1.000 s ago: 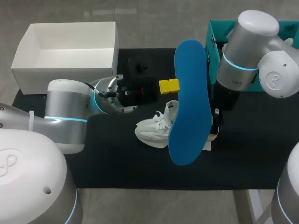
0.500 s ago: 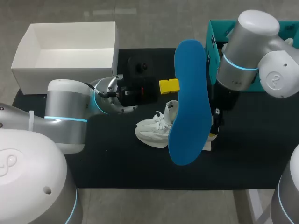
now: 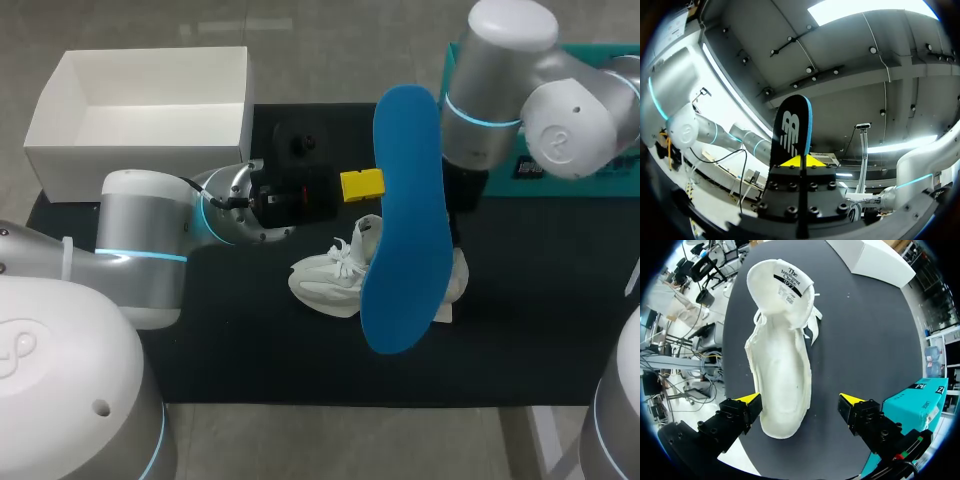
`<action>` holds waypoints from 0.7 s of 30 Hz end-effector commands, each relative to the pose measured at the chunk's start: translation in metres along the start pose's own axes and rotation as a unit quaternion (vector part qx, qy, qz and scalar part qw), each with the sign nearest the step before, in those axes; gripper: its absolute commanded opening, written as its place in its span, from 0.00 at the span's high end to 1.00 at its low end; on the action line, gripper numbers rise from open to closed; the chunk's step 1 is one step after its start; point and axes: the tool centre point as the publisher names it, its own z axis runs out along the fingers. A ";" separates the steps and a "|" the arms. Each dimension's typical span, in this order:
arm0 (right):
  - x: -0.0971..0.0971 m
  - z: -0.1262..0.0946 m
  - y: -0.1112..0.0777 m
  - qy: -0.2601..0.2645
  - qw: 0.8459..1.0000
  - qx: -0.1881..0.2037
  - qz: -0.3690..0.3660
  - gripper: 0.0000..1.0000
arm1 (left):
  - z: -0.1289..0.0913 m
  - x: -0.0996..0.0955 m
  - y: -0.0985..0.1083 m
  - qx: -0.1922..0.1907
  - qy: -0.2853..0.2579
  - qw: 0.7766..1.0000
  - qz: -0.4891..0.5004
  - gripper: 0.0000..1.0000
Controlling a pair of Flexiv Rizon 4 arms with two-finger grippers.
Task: Take the shoe out of the shoebox, open the shoe tongue, remove and reinsert the insole, then place the shoe into the shoebox
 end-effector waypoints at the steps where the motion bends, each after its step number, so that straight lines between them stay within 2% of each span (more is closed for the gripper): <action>1: -0.015 0.014 0.011 0.012 1.000 0.001 -0.006 0.00 | 0.000 -0.001 0.001 0.001 0.001 1.000 0.000 1.00; 9: -0.021 0.034 0.031 0.022 0.999 -0.016 -0.021 0.00 | 0.000 -0.001 0.001 0.001 0.001 1.000 0.000 1.00; 13: -0.023 0.044 0.034 0.029 0.999 -0.022 -0.021 0.02 | 0.000 -0.001 0.001 0.001 0.001 1.000 0.000 1.00; 14: -0.023 0.046 0.036 0.031 0.999 -0.023 -0.022 0.16 | 0.000 -0.001 0.001 0.001 0.001 1.000 0.000 1.00; 15: -0.023 0.047 0.037 0.032 0.999 -0.026 -0.023 0.38 | 0.000 -0.001 0.001 0.001 0.001 1.000 0.000 1.00; 16: -0.022 0.047 0.038 0.032 0.999 -0.026 -0.024 0.53 | 0.000 -0.001 0.001 0.001 0.001 1.000 0.000 1.00; 18: -0.021 0.048 0.040 0.033 0.999 -0.031 -0.025 0.68 | 0.000 -0.001 0.001 0.001 0.001 1.000 0.000 1.00; 19: -0.020 0.049 0.041 0.035 0.998 -0.035 -0.026 0.81 | 0.000 -0.001 0.001 0.001 0.001 1.000 0.000 1.00; 20: -0.020 0.049 0.041 0.035 0.998 -0.035 -0.026 1.00 | 0.000 -0.001 0.001 0.001 0.001 1.000 0.000 1.00; 21: -0.020 0.049 0.041 0.035 0.998 -0.035 -0.026 1.00 | 0.000 -0.001 0.001 0.001 0.001 1.000 0.000 1.00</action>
